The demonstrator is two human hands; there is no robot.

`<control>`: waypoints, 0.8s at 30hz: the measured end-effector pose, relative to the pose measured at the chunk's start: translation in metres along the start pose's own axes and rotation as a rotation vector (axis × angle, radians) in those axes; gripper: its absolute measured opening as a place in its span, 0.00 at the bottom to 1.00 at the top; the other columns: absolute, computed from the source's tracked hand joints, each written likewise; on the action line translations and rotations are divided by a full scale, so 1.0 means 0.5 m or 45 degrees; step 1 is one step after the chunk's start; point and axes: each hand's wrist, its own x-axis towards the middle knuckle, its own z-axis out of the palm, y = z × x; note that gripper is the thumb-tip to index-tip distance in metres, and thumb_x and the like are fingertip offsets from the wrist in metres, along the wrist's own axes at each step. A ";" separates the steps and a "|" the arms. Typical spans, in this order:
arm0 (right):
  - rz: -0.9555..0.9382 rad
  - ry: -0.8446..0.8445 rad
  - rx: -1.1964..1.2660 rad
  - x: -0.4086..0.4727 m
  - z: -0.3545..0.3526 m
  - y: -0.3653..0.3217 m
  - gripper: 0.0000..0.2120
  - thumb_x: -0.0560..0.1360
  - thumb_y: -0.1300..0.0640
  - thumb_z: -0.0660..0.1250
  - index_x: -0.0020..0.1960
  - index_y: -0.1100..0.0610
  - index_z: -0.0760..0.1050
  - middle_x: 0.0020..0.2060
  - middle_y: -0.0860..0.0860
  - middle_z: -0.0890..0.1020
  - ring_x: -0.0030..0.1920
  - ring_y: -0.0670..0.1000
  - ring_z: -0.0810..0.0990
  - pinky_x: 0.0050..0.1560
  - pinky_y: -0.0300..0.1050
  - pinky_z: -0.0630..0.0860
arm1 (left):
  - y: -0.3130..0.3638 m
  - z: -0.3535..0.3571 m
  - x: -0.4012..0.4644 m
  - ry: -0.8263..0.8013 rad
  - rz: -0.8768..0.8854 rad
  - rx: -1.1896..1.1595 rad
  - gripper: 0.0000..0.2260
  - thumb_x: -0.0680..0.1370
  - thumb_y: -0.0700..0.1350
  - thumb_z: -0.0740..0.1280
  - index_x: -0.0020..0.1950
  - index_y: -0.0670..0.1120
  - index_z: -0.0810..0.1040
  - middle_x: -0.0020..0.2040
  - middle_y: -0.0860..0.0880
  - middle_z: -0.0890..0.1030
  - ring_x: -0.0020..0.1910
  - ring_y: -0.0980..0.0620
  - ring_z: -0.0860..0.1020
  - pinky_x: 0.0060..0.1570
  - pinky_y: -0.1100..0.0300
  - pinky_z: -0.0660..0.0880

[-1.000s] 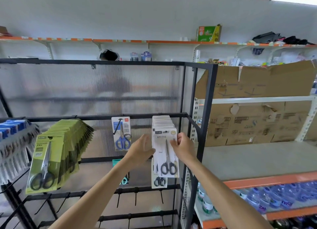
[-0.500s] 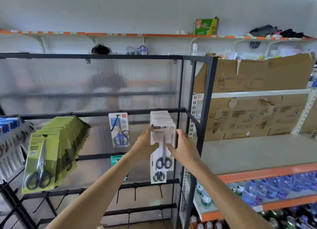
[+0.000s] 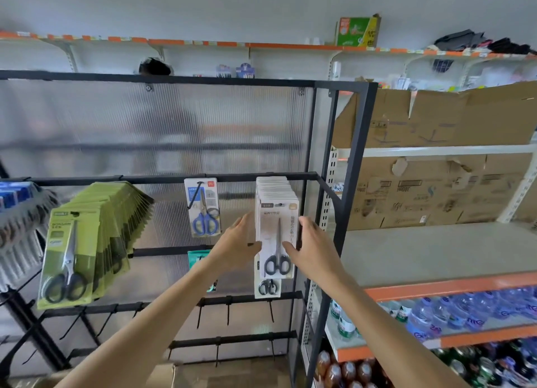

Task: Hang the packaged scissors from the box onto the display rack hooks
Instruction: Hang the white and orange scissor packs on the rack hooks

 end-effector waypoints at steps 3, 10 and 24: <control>-0.069 -0.114 -0.074 -0.047 0.041 -0.003 0.24 0.79 0.47 0.67 0.68 0.59 0.65 0.59 0.55 0.77 0.55 0.57 0.80 0.49 0.45 0.75 | -0.077 0.004 -0.076 -0.116 0.011 0.240 0.37 0.79 0.47 0.67 0.82 0.49 0.48 0.81 0.48 0.55 0.77 0.46 0.59 0.74 0.51 0.60; -0.270 -0.608 -0.132 -0.166 0.235 -0.083 0.29 0.80 0.48 0.66 0.75 0.59 0.60 0.67 0.56 0.73 0.65 0.57 0.74 0.60 0.50 0.74 | -0.318 0.045 -0.308 -0.267 -0.230 0.291 0.35 0.79 0.45 0.67 0.81 0.49 0.52 0.80 0.47 0.58 0.77 0.47 0.60 0.75 0.54 0.60; -0.377 -1.372 -0.052 -0.294 0.616 -0.331 0.28 0.82 0.55 0.63 0.78 0.58 0.56 0.78 0.55 0.61 0.76 0.54 0.60 0.74 0.45 0.59 | -0.658 0.048 -0.730 -0.431 -0.875 0.169 0.32 0.79 0.46 0.66 0.80 0.54 0.55 0.79 0.48 0.60 0.78 0.48 0.58 0.74 0.51 0.62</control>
